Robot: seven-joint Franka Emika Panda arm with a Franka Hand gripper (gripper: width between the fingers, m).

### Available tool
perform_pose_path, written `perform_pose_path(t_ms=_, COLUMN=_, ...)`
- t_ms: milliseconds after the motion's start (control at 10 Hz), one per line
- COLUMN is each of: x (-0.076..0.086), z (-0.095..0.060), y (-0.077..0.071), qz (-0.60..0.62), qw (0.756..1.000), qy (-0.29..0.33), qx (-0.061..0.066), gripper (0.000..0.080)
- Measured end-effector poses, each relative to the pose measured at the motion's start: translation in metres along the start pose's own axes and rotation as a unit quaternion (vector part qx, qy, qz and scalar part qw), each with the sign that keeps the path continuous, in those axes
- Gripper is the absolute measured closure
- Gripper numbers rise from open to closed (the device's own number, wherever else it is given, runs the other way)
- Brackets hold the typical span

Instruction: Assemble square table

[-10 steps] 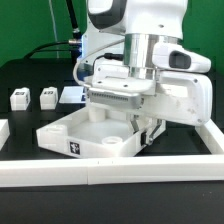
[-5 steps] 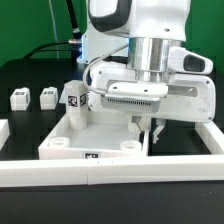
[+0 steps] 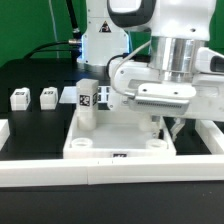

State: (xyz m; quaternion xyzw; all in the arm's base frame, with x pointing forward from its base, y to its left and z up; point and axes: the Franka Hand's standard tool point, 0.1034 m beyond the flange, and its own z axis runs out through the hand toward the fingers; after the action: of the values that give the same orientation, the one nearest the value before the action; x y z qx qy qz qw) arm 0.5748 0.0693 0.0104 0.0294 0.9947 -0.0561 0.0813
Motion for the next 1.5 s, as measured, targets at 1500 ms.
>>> perform_pose_path(t_ms=1500, x=0.004, z=-0.003, y=0.052, qz=0.009, qw=1.0, qy=0.028, qx=0.005, gripper=0.0746)
